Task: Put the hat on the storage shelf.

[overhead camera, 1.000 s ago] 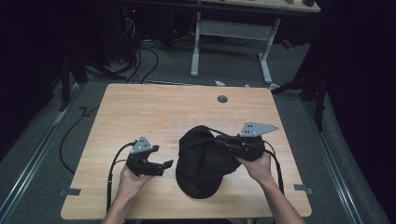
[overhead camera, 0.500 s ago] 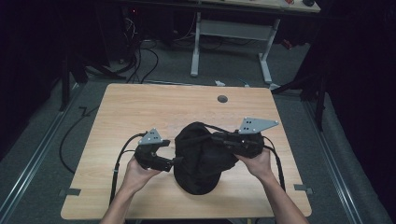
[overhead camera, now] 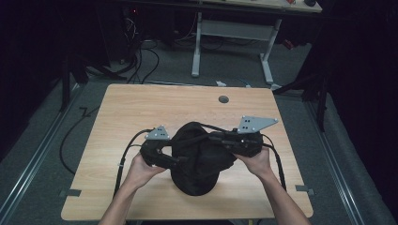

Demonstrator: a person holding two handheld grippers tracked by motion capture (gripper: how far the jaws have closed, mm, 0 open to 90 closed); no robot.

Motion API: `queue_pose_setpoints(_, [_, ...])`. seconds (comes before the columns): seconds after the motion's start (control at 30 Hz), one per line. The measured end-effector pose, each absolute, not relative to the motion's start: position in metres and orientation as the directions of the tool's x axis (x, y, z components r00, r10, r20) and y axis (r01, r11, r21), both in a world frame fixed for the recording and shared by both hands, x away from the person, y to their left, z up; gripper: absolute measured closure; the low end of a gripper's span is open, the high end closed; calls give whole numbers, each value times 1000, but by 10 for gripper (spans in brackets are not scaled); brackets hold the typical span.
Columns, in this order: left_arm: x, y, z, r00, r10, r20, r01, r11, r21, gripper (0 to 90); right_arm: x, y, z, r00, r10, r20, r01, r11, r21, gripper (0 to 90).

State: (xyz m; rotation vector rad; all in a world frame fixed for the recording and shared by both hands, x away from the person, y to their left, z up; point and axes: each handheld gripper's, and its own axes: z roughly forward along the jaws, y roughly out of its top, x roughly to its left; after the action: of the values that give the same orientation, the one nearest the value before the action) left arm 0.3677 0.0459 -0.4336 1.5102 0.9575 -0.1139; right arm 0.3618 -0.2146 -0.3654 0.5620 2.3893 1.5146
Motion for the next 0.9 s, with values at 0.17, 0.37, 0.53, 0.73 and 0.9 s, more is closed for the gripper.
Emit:
queue_pose_setpoints(0.17, [365,44,-434,659,466,-590,625,97,774,314,365,-213,-363,-889,457,-22,175,383,907,788])
queue_pose_setpoints(0.37, [361,44,-433,668,451,-592,636,69,769,425,371,-212,-364,-879,476,-25,177,374,910,788])
queue_pose_setpoints(0.53, [358,45,-433,677,446,-585,638,41,769,486,372,-211,-365,-874,485,-25,177,367,913,788])
queue_pose_setpoints(0.73, [351,43,-432,698,428,-574,634,3,773,575,372,-209,-364,-867,498,-33,172,361,916,788])
queue_pose_setpoints(0.9, [344,43,-431,705,428,-566,628,-6,778,621,372,-208,-364,-867,498,-35,170,359,918,786])
